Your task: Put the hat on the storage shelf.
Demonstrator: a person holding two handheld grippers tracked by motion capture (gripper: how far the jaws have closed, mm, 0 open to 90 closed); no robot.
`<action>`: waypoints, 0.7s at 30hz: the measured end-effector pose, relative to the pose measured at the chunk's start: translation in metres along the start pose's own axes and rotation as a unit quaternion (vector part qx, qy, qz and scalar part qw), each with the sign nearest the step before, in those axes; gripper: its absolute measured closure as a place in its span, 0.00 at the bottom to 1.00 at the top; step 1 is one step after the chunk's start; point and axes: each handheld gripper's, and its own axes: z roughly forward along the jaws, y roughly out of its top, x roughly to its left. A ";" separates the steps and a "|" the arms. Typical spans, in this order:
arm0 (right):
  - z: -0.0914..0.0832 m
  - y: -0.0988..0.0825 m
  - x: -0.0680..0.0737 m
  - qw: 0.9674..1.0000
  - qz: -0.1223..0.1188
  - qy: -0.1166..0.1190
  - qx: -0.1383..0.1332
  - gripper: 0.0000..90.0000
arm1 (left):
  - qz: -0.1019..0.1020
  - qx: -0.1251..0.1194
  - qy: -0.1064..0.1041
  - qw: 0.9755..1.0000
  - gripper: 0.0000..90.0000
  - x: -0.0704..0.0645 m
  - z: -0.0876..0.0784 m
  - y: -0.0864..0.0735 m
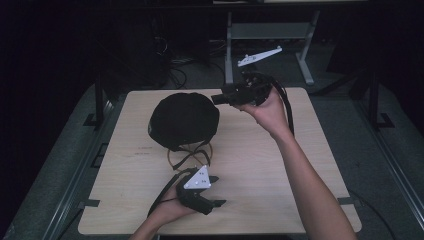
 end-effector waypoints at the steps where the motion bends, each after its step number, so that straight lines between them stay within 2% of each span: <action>1: -0.001 -0.001 0.000 1.000 0.000 0.000 0.000 0.43 | -0.003 -0.001 0.000 1.000 0.29 0.000 0.000 0.000; 9: -0.013 -0.015 -0.006 1.000 0.006 -0.006 0.007 0.41 | 0.001 0.003 -0.005 1.000 0.28 -0.001 0.002 0.000; 21: -0.033 -0.045 -0.017 0.999 0.031 -0.007 -0.003 0.41 | 0.001 0.001 -0.001 1.000 0.28 0.000 0.001 -0.001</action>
